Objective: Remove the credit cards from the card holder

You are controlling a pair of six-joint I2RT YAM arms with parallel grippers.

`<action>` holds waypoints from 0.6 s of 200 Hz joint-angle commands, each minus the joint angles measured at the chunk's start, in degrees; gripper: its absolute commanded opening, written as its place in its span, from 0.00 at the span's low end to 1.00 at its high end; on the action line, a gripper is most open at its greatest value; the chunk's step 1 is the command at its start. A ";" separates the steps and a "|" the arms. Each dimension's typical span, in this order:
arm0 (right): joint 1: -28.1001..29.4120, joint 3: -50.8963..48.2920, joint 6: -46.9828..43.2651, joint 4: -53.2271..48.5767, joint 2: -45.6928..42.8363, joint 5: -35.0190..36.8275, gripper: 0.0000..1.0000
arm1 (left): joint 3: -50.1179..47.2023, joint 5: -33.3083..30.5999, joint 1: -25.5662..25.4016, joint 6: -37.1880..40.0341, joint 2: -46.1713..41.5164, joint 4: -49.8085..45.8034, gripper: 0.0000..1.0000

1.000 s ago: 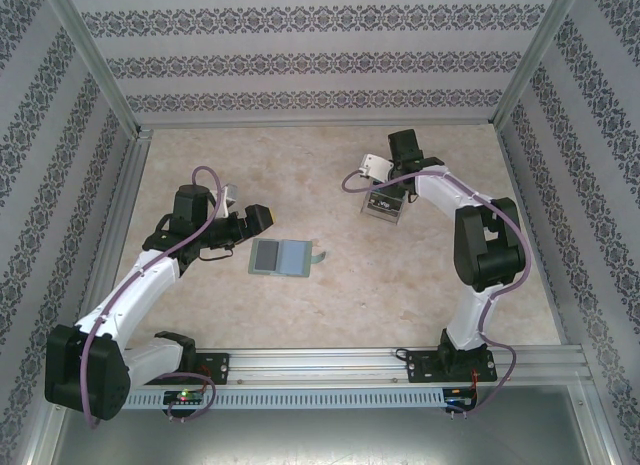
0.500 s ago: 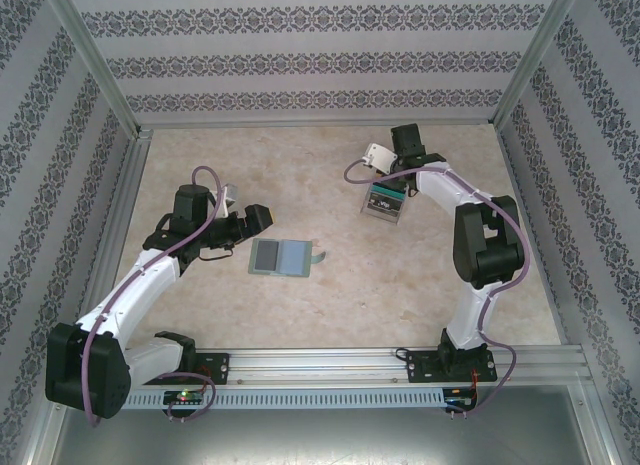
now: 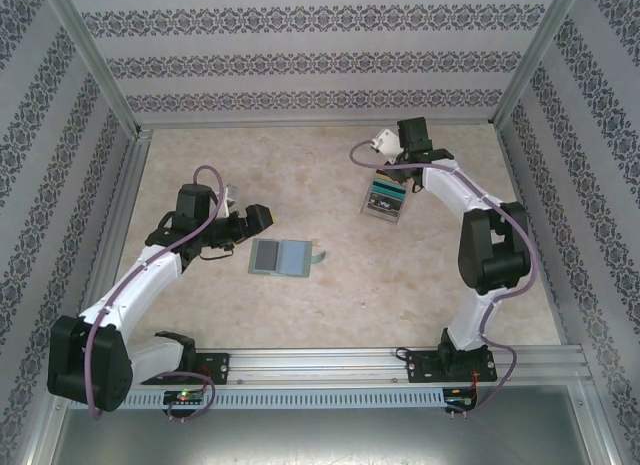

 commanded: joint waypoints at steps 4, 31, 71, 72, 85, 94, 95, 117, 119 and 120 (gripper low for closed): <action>2.93 -2.24 15.43 -1.53 -8.36 -2.99 0.37 | 2.05 -2.74 0.61 2.64 2.09 -5.00 1.00; 7.03 -8.95 27.24 -1.28 -14.41 -6.56 0.36 | 2.65 -4.78 0.64 3.86 5.02 -7.83 0.95; 17.66 -19.41 38.53 2.38 -20.07 -6.95 0.30 | 2.54 -6.75 0.55 3.74 9.17 -9.35 0.78; 18.08 -19.69 38.80 2.46 -20.15 -6.87 0.30 | 2.59 -6.75 0.52 3.72 9.24 -9.36 0.77; 22.54 -21.76 41.10 3.36 -20.24 -5.43 0.30 | 2.38 -6.64 0.42 3.62 10.71 -9.12 0.74; 25.32 -22.80 43.47 4.30 -19.83 -4.58 0.29 | 2.09 -6.20 0.33 3.44 11.67 -8.53 0.71; 25.56 -22.97 43.69 4.43 -19.81 -4.50 0.29 | 2.06 -6.13 0.33 3.39 11.77 -8.51 0.71; 30.83 -25.09 51.76 8.52 -17.35 -3.92 0.27 | 1.57 -5.46 0.26 2.61 13.74 -6.88 0.67; 31.17 -25.18 52.26 8.81 -17.04 -3.88 0.27 | 1.49 -5.47 0.20 2.54 13.87 -6.78 0.66; 31.43 -25.21 52.61 8.93 -16.88 -3.84 0.27 | 1.49 -5.41 0.17 2.50 14.01 -6.75 0.66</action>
